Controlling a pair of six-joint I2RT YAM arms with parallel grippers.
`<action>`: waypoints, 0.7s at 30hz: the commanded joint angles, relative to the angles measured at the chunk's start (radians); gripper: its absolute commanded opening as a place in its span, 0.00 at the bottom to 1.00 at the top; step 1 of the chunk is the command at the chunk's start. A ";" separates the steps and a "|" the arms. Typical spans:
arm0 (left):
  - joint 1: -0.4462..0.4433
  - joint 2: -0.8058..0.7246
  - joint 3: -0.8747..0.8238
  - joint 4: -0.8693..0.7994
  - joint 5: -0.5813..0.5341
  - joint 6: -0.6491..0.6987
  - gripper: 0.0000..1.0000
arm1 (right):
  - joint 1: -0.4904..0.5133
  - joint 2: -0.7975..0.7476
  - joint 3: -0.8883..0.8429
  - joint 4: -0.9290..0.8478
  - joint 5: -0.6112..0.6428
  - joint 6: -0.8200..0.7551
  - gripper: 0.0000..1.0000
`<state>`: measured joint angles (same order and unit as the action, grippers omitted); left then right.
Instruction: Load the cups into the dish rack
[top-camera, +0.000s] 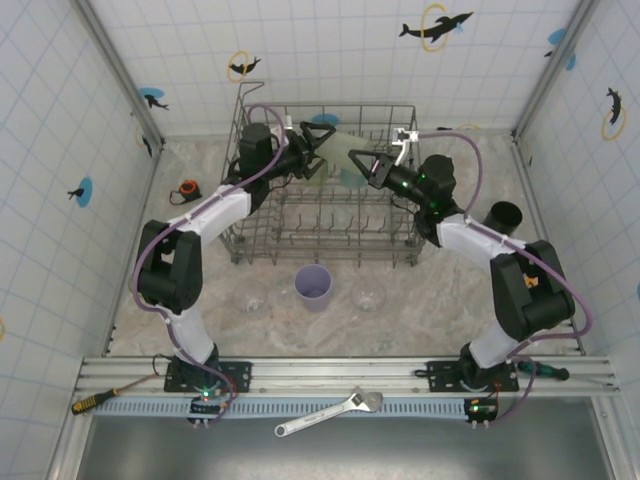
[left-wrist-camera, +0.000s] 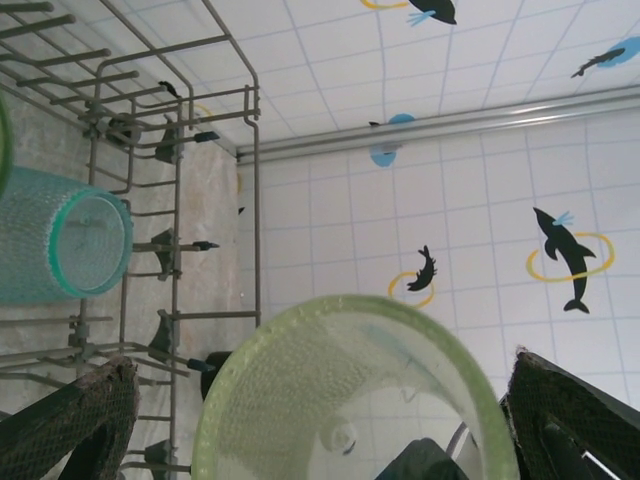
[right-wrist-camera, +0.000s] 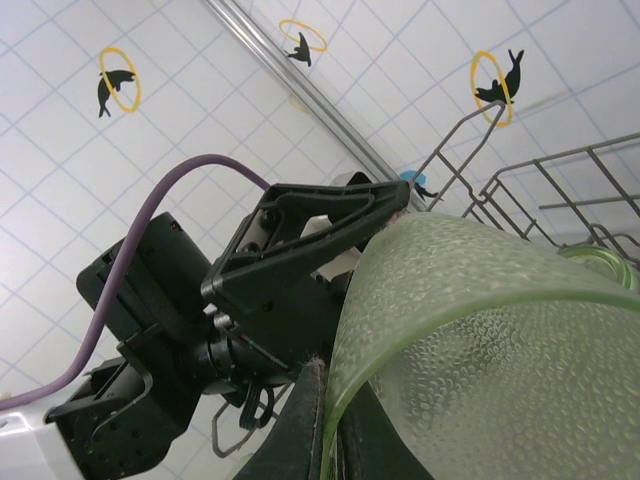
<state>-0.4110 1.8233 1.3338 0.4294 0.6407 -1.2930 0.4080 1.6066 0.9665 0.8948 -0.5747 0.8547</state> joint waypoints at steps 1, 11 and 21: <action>-0.006 0.000 -0.014 0.040 0.015 -0.023 0.95 | 0.003 0.014 0.054 0.037 -0.014 -0.012 0.00; -0.053 0.009 -0.015 0.081 0.010 -0.054 0.82 | 0.006 0.020 0.060 0.021 -0.019 -0.015 0.00; -0.058 0.015 -0.007 0.107 0.007 -0.033 0.16 | 0.002 -0.011 0.130 -0.187 -0.045 -0.089 0.34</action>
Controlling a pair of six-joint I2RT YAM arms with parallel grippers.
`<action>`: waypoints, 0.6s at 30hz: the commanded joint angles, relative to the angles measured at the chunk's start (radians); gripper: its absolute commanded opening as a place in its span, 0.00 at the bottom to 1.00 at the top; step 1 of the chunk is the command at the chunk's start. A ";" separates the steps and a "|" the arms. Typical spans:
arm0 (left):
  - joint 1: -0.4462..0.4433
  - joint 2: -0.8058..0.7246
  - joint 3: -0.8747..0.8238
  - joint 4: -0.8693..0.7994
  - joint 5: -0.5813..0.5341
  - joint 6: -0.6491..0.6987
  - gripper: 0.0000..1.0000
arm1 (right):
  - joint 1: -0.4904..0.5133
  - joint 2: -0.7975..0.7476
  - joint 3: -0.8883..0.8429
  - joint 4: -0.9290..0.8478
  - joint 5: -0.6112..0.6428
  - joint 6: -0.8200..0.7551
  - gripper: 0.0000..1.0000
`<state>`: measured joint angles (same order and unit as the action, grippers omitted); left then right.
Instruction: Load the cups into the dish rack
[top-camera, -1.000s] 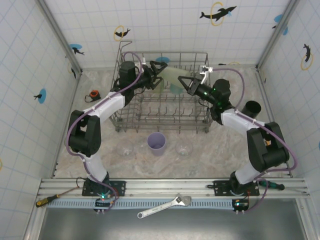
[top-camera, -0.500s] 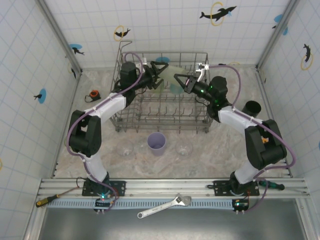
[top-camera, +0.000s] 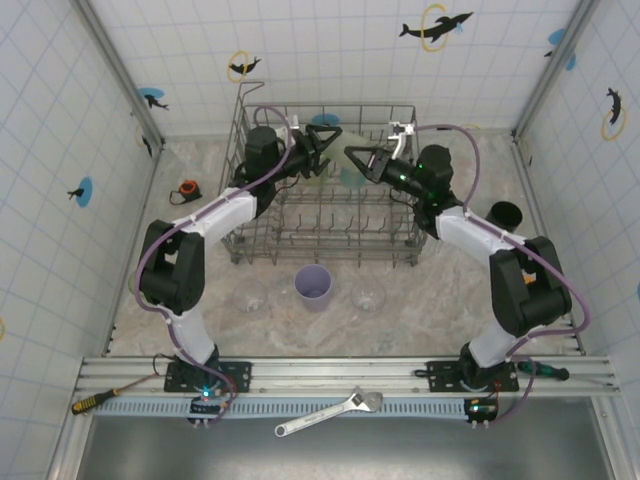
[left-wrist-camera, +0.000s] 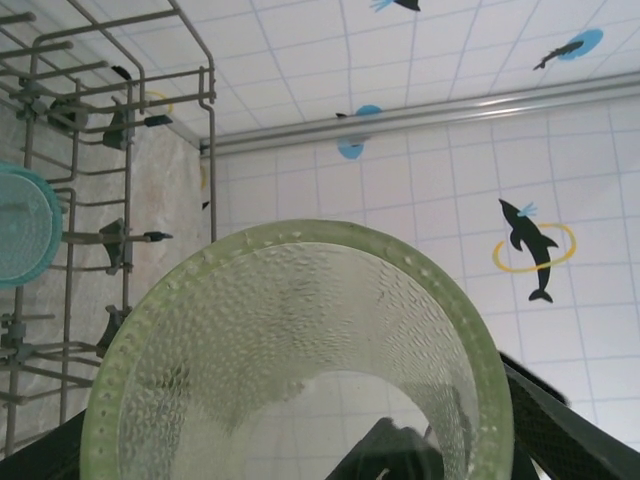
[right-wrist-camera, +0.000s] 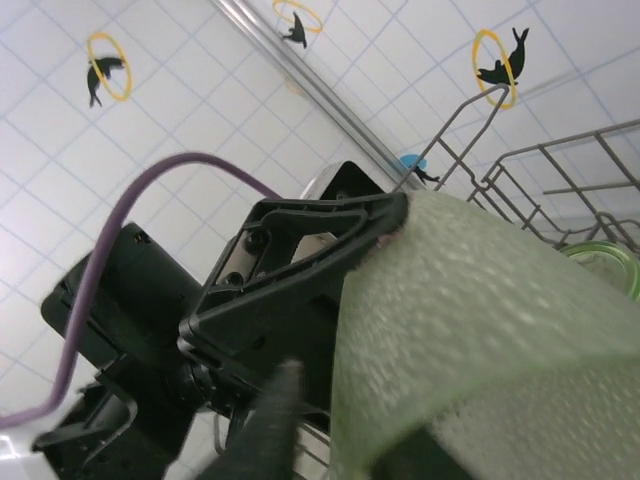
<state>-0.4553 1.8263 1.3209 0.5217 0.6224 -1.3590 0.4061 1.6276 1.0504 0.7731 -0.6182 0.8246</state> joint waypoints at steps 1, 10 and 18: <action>-0.014 0.013 0.013 0.007 0.020 0.037 0.12 | 0.002 -0.047 0.046 -0.099 0.010 -0.078 0.40; -0.023 0.050 0.144 -0.132 -0.029 0.148 0.09 | -0.051 -0.209 0.014 -0.429 0.146 -0.183 0.80; -0.042 0.122 0.355 -0.312 -0.093 0.294 0.09 | -0.112 -0.425 -0.093 -0.661 0.308 -0.316 1.00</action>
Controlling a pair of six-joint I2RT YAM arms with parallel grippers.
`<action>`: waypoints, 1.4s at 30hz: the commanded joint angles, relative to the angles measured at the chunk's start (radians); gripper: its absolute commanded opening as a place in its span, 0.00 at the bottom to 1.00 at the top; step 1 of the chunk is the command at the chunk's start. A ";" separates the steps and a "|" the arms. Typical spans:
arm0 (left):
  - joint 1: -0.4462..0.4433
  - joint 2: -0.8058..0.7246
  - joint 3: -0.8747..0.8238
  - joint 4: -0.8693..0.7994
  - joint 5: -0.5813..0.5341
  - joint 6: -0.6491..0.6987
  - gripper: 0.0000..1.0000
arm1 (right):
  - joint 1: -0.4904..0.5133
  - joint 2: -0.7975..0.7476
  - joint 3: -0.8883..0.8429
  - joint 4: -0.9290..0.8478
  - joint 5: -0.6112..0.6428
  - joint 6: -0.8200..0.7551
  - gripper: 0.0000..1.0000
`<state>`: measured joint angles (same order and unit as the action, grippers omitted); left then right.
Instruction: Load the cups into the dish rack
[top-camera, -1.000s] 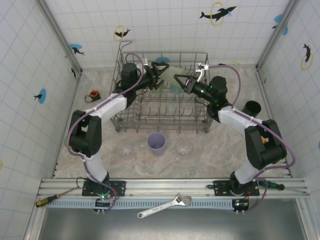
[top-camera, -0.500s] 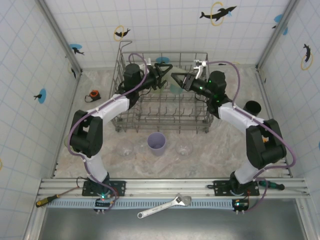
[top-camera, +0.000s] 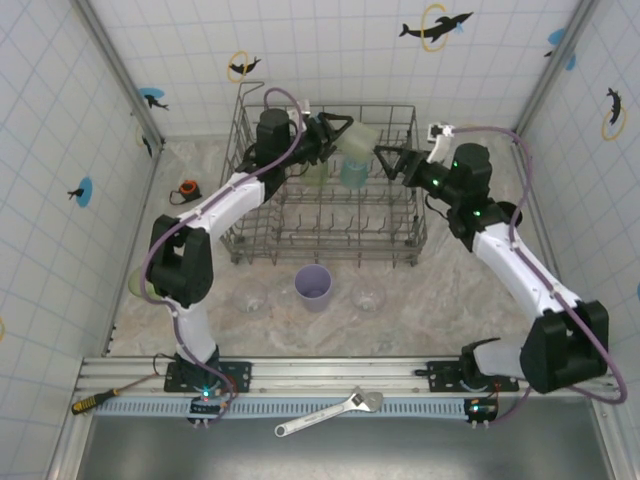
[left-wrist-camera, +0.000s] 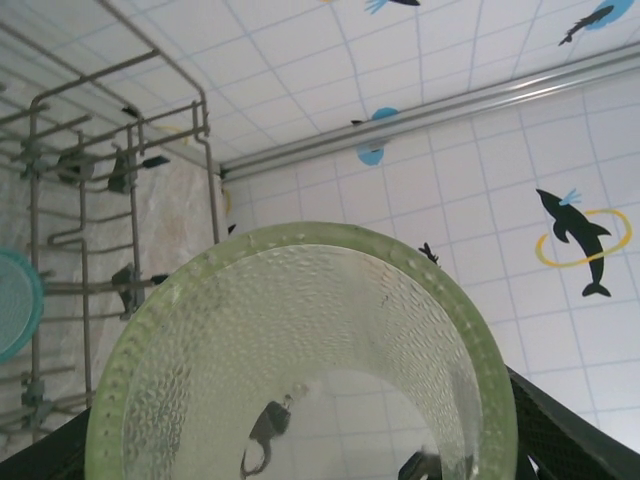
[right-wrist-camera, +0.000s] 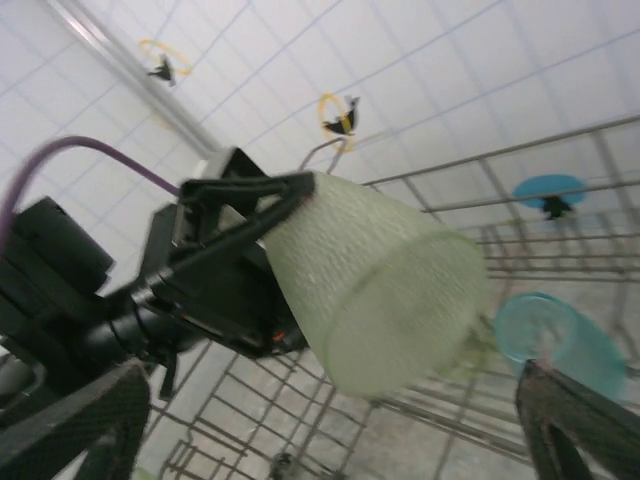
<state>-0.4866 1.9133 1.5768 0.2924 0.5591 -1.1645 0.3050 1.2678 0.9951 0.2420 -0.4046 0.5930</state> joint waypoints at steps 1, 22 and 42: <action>-0.015 0.052 0.139 -0.115 -0.039 0.120 0.09 | -0.018 -0.089 -0.049 -0.156 0.115 -0.103 1.00; -0.129 0.209 0.450 -0.330 -0.345 0.541 0.09 | -0.086 -0.584 -0.315 -0.350 0.500 -0.255 1.00; -0.201 0.365 0.561 -0.346 -0.427 0.718 0.11 | -0.095 -0.673 -0.400 -0.372 0.539 -0.285 1.00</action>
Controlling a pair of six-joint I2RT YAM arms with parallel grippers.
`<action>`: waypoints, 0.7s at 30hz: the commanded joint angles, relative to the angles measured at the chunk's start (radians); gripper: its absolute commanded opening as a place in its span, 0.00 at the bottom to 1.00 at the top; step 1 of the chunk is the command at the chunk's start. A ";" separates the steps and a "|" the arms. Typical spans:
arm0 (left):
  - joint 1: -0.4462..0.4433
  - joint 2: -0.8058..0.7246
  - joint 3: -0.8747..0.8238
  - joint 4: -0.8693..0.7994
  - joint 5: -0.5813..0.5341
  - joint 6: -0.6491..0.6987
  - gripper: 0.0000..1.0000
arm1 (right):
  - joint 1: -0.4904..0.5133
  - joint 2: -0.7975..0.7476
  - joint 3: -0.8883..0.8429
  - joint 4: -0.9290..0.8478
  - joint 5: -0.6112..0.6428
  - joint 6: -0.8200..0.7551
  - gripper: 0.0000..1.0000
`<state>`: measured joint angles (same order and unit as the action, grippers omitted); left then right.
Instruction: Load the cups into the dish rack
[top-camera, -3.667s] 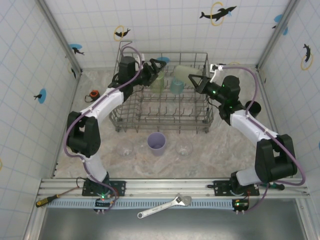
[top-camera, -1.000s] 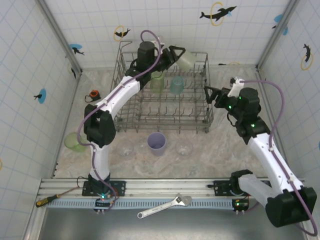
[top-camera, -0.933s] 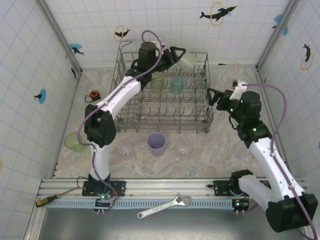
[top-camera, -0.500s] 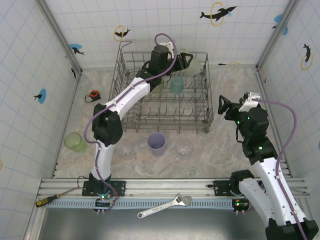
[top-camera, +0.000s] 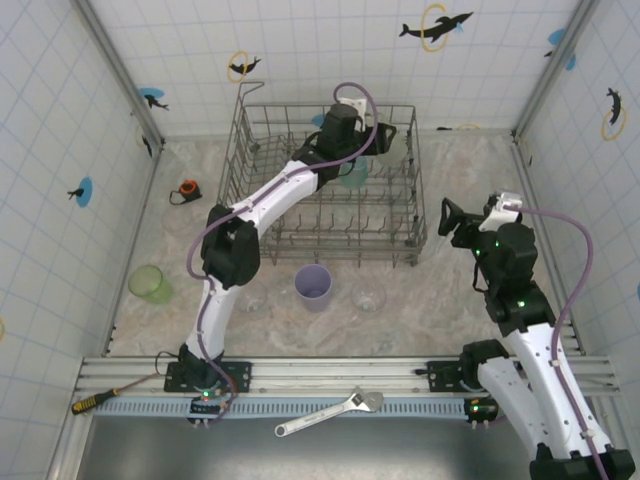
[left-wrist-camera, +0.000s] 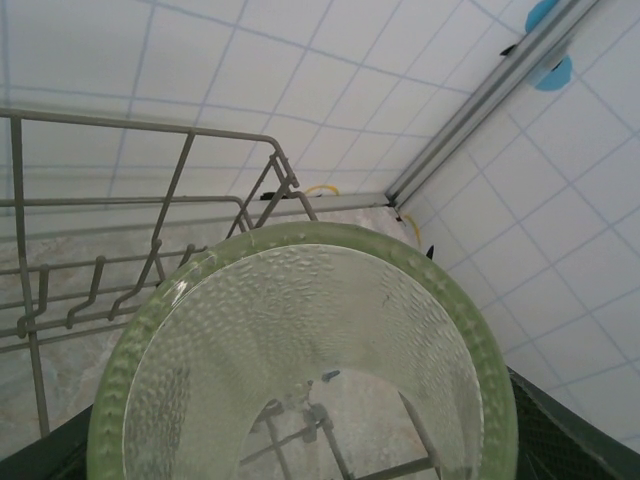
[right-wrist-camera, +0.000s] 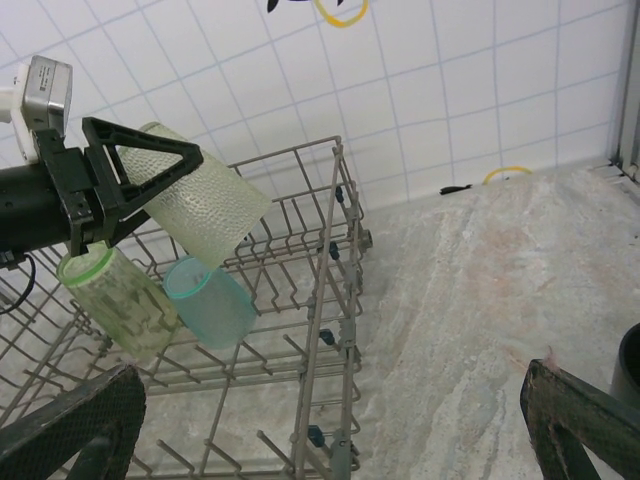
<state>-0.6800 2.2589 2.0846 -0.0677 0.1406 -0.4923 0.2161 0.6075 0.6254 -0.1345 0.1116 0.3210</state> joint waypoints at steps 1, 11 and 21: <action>-0.007 0.024 0.056 0.014 -0.015 0.051 0.11 | -0.007 -0.015 -0.035 0.008 0.022 -0.013 1.00; -0.015 0.080 0.112 0.038 -0.048 0.114 0.10 | -0.015 -0.025 -0.075 0.032 0.014 -0.024 1.00; -0.022 0.155 0.111 0.046 -0.075 0.155 0.08 | -0.032 -0.025 -0.091 0.047 0.002 -0.029 1.00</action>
<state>-0.6933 2.3962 2.1685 -0.0437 0.0902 -0.3828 0.1905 0.5907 0.5613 -0.1303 0.1143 0.3023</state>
